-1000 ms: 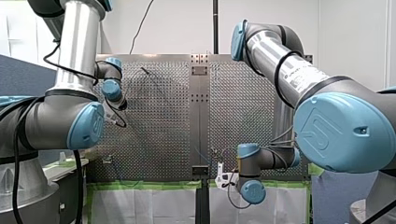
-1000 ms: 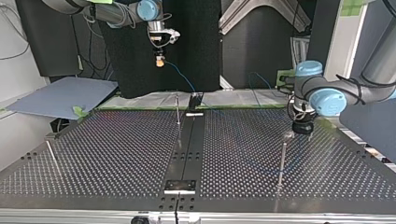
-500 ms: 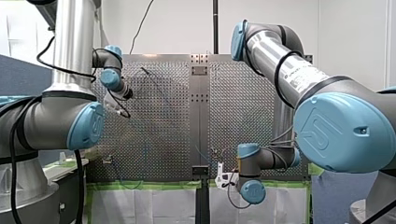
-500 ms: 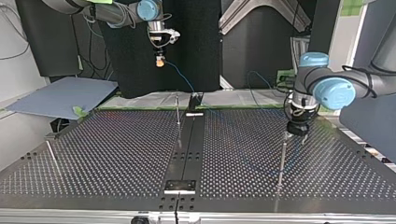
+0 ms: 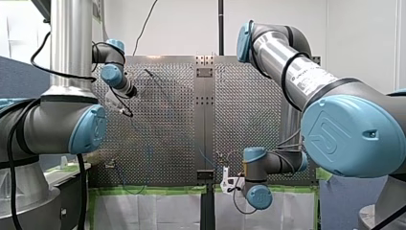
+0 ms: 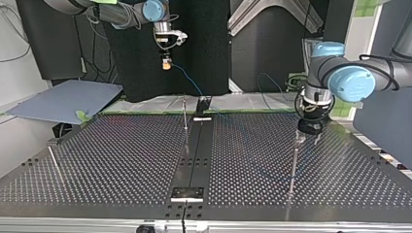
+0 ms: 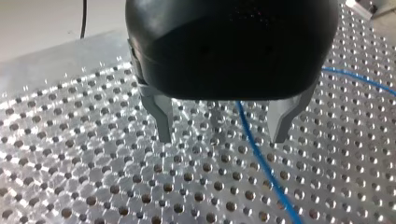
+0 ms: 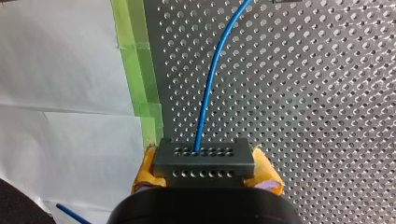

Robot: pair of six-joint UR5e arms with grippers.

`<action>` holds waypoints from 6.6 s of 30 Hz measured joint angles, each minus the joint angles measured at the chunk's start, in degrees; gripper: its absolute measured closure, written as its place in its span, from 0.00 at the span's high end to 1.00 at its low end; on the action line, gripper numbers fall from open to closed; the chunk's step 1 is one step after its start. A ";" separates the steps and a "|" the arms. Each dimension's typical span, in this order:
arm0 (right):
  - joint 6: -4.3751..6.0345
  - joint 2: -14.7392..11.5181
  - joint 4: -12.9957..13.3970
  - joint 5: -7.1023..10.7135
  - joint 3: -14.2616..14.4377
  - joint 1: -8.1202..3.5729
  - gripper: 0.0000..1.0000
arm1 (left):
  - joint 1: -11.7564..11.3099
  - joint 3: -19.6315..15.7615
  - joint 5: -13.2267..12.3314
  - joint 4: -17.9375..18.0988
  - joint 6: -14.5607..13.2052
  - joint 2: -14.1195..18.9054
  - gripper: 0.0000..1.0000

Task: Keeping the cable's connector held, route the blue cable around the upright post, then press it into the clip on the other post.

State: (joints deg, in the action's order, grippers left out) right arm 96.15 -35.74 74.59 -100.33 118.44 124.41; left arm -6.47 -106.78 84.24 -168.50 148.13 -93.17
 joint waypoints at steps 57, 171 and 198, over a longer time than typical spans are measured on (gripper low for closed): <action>4.57 -0.09 0.65 1.90 -1.14 0.23 0.00 | 7.43 5.76 2.94 -20.51 -25.51 15.46 0.99; 5.04 -0.31 -2.06 4.30 -1.72 0.51 0.00 | 27.06 17.47 18.74 -11.72 -64.02 -2.06 0.99; 5.03 -0.29 -2.22 4.97 -1.93 0.87 0.00 | 27.04 17.49 31.25 -0.81 -69.92 -12.75 0.99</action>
State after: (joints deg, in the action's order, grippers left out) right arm 101.18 -36.03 72.37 -95.37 116.51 125.28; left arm 20.57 -89.28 115.49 -169.31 78.20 -105.91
